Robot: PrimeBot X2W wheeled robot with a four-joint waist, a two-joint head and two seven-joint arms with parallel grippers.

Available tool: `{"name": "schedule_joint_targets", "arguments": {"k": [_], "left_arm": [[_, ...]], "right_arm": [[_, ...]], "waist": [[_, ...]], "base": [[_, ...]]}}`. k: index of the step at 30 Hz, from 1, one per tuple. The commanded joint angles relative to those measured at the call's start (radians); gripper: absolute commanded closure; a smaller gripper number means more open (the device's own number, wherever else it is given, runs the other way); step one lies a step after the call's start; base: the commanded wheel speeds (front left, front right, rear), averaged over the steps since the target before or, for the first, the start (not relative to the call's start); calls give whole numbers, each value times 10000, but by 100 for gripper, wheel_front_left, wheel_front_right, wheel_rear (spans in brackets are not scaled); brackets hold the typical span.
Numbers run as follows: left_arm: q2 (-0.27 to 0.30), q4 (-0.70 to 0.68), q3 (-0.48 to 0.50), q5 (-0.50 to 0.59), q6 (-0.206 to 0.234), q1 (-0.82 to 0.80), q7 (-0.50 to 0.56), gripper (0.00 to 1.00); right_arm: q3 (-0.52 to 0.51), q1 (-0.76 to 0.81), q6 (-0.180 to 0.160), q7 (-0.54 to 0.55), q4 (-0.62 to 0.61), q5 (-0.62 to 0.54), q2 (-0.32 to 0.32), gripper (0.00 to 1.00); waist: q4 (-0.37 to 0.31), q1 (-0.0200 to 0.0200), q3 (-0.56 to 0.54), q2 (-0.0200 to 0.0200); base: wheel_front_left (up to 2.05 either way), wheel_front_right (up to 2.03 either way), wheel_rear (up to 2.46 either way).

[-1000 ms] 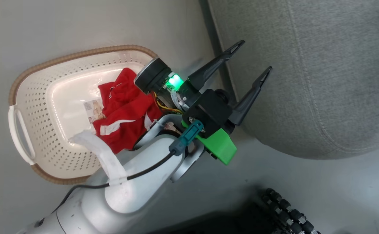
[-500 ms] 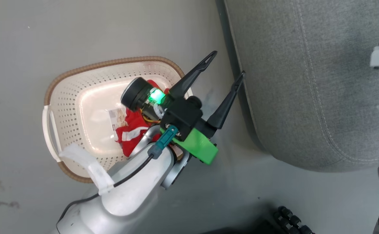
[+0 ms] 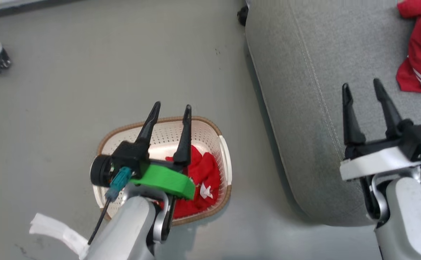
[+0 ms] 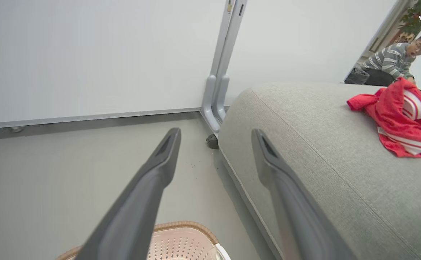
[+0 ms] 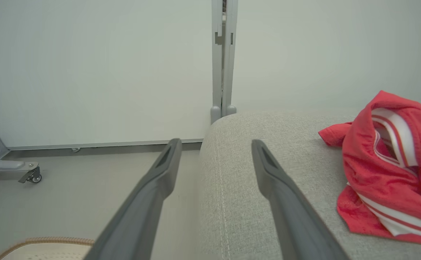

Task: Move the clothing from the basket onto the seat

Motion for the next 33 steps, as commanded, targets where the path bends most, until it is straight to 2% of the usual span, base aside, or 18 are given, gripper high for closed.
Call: {"name": "schedule_joint_targets", "arguments": {"k": [1, 4, 10, 13, 16, 18, 20, 26, 33], "left_arm": [[-54, -37, 344, 220, -32, 564, -27, 0], [-254, -266, 1226, 507, -165, 1372, -31, 0], [-516, -997, 3105, 1292, -943, 2967, -30, 0], [-556, -1395, 3639, 2081, -1307, 3678, -29, 0], [-571, -1956, 4232, 2529, -1542, 4270, -22, 0], [-599, -2300, 4433, 2865, -1654, 4623, -22, 0], [-608, -2400, 4506, 3026, -1570, 5047, -21, 0], [-606, -2120, 4208, 2838, -1331, 5712, -21, 0], [-604, -1944, 4134, 2893, -1323, 5893, -21, 0]], "right_arm": [[68, 480, -14, -29, -7, -116, 56, 0], [238, 1139, -14, -28, -12, -192, 232, 0], [578, 2370, -14, -29, -401, -408, 368, 0], [837, 2912, -15, -29, -758, -1188, 210, 0], [503, 3333, -14, -29, -1323, -1286, 575, 0], [446, 3718, -14, -28, -1406, -1276, 714, 0], [601, 3950, -14, -28, -1324, -1270, 833, 0], [758, 4494, -14, -28, -1143, -1273, 934, 0], [841, 4607, -14, -28, -1023, -1155, 964, 0]], "waist": [[902, 1, -1620, 0], [1091, 1, -2095, 0], [1357, 1, -2981, 0], [1369, 1, -3377, 0], [1331, 1, -3540, 0], [1330, 1, -3621, 0], [1288, 1, -3728, 0], [1219, 1, -3950, 0], [1136, 1, -4119, 0]], "base": [[0, 0, 0], [0, 0, 0], [0, 0, 0], [0, 0, 0], [0, 0, 0], [0, 0, 0], [0, 0, 0], [0, 0, 0], [0, 0, 0]]}}
